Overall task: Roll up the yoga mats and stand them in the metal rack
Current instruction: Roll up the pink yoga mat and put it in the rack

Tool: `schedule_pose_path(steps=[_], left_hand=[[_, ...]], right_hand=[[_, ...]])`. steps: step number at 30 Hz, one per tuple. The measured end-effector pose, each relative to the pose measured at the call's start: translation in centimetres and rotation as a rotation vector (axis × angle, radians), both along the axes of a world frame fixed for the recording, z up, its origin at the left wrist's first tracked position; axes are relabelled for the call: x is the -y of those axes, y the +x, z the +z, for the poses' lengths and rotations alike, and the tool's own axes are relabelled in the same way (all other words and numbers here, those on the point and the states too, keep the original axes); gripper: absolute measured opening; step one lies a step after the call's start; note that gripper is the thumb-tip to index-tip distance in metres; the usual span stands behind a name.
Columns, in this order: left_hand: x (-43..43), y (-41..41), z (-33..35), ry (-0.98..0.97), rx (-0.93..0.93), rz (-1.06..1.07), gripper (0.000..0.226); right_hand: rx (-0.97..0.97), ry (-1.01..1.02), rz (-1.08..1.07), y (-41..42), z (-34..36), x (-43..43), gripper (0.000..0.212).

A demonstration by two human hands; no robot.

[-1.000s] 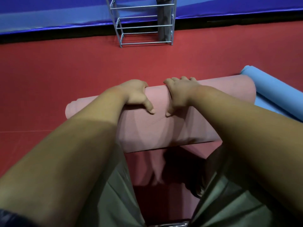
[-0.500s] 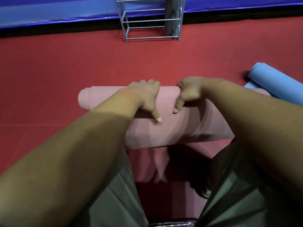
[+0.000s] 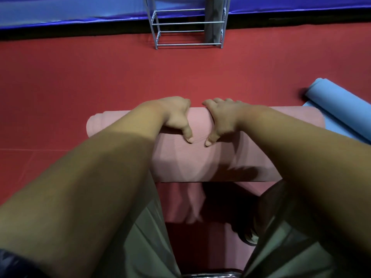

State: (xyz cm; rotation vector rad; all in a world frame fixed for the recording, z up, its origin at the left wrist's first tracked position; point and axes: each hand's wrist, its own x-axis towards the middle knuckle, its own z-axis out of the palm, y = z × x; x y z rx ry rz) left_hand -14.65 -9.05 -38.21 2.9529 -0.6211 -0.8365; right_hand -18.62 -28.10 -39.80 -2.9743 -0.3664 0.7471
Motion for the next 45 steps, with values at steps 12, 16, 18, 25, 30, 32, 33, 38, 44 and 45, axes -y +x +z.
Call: schedule_pose_path(steps=[12,16,18,25,30,32,33,38,44,45], left_hand=[[1.7,-1.3,-1.2,0.08,0.06,-0.184,0.127],[2.2,-1.8,-1.4,0.062,0.104,-0.193,0.105],[2.0,-1.3,-1.2,0.01,0.078,-0.173,0.101],[0.7,0.3,-0.7,-0.055,-0.031,-0.026,0.105],[1.0,0.2,-0.8,-0.038,-0.098,0.001,0.096],[1.4,0.1,-0.9,-0.033,-0.083,-0.016,0.097],[1.5,0.0,-0.9,-0.037,-0.072,-0.035,0.101],[2.4,-1.2,-0.8,0.068,0.018,-0.184,0.125],[2.1,-0.6,-0.6,-0.011,-0.011,-0.1,0.1],[1.9,-0.5,-0.6,-0.025,-0.028,-0.085,0.101]], right_hand=[[-0.117,0.126,-0.077,1.2,0.3,2.1,0.074],[-0.193,0.184,-0.087,1.1,-0.1,2.8,0.068],[-0.214,0.206,-0.085,1.0,-0.1,2.8,0.067],[-0.13,0.129,-0.008,0.8,-0.2,1.3,0.133],[-0.09,0.081,0.009,0.7,0.1,0.9,0.102],[-0.086,0.086,0.005,0.7,0.5,1.2,0.093],[-0.092,0.101,-0.004,0.8,0.6,1.5,0.089],[-0.174,0.173,-0.064,1.1,0.4,2.7,0.077],[-0.229,0.22,-0.07,1.3,0.4,2.7,0.078],[-0.235,0.23,-0.073,1.3,0.4,2.6,0.084]])
